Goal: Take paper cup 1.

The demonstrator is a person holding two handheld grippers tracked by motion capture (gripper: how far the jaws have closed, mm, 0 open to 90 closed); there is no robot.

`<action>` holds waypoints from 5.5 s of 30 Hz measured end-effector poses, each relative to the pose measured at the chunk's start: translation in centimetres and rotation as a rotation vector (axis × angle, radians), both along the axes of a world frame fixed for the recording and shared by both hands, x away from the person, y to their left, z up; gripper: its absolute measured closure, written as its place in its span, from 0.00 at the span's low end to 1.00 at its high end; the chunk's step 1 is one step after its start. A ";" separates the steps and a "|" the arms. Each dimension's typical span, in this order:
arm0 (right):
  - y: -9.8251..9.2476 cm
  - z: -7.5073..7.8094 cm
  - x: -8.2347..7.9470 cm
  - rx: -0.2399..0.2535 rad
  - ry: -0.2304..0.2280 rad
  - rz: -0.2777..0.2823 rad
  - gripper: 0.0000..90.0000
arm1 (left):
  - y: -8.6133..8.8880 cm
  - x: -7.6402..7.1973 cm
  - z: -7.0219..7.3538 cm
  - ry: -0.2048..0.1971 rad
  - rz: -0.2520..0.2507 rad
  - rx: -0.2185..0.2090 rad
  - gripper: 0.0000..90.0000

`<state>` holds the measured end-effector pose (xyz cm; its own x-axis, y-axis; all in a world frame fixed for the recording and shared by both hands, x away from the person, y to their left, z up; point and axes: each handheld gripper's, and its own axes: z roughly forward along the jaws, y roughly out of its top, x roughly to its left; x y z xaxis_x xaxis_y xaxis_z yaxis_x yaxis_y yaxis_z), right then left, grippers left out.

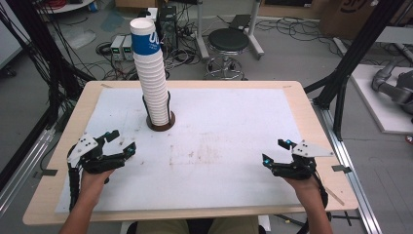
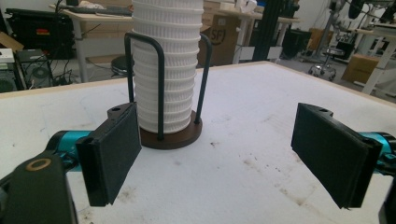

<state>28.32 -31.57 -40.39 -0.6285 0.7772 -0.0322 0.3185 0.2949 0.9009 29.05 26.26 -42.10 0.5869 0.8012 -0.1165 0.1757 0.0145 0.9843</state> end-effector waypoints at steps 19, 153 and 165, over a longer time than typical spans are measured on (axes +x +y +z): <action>0.7 0.3 0.6 0.015 0.022 0.014 0.21 | -0.1 1.2 5.2 -0.032 -0.037 -0.065 0.18; 1.7 0.2 0.3 0.023 0.049 0.075 0.21 | -3.0 5.5 23.2 -0.149 -0.219 0.000 0.29; 2.2 0.1 0.7 0.016 0.054 0.087 0.21 | -6.1 4.0 17.6 -0.118 -0.320 0.028 0.29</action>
<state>28.97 -29.34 -40.27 -0.6942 0.7196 0.0153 0.3401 0.3091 0.8881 33.07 20.13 -24.50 0.8172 0.5762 -0.0132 0.0516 -0.0503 0.9974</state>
